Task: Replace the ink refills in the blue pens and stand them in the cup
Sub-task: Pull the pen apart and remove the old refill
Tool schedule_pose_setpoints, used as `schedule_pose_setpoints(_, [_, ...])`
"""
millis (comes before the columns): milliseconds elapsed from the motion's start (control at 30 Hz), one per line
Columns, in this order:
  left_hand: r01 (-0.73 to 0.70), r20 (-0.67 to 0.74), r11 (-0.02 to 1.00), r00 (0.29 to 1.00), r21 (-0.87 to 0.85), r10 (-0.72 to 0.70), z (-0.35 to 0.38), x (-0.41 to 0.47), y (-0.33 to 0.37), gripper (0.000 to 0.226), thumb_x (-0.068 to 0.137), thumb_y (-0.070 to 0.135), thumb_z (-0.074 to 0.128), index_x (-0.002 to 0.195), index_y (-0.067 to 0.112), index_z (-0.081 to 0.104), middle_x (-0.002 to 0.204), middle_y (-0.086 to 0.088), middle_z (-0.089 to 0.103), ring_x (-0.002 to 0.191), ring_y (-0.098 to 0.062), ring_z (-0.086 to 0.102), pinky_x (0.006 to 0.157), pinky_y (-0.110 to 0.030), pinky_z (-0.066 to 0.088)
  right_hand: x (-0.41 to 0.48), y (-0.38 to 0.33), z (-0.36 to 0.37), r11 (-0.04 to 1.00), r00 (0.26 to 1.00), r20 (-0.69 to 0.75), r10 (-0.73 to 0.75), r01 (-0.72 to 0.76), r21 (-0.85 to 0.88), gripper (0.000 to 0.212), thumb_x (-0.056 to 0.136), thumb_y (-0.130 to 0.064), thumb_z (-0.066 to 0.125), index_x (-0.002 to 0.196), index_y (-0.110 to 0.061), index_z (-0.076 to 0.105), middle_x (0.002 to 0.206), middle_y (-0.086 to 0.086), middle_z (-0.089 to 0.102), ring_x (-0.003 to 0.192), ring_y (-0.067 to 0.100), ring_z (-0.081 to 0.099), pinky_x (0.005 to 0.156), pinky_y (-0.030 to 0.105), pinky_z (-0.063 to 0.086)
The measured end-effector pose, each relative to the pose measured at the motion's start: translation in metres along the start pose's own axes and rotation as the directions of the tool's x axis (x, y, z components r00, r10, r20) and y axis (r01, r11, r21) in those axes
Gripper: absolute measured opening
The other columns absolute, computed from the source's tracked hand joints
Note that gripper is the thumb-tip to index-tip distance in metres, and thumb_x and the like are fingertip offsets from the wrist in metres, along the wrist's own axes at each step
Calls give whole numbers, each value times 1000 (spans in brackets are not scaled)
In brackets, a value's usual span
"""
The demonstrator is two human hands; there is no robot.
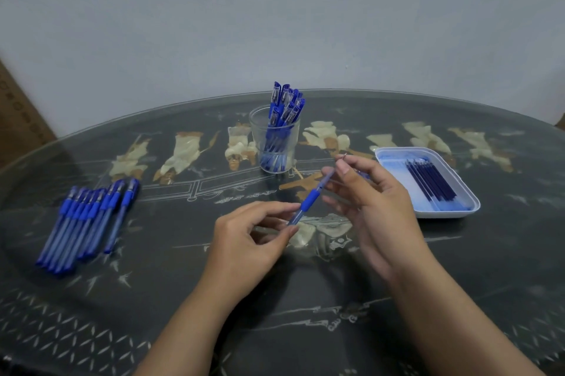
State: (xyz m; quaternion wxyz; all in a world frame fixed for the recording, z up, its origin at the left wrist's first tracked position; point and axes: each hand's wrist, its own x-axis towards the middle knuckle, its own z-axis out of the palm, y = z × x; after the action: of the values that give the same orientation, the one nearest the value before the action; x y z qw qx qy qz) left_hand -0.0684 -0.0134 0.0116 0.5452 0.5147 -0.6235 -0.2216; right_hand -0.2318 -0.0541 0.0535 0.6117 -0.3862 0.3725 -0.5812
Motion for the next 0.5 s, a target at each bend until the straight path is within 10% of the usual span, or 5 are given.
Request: schedule_pose_setpoints(500, [-97,12,993,995,73,97,3,0,0,32,75,-2,79,101,17,76,89,5,70,76,-9,68,62,-9,48,7,3,-3,975,972,-79,-223,223,-2,24,80,10,67,95,-8,69,90,7,73,87,18,70,76,25,56])
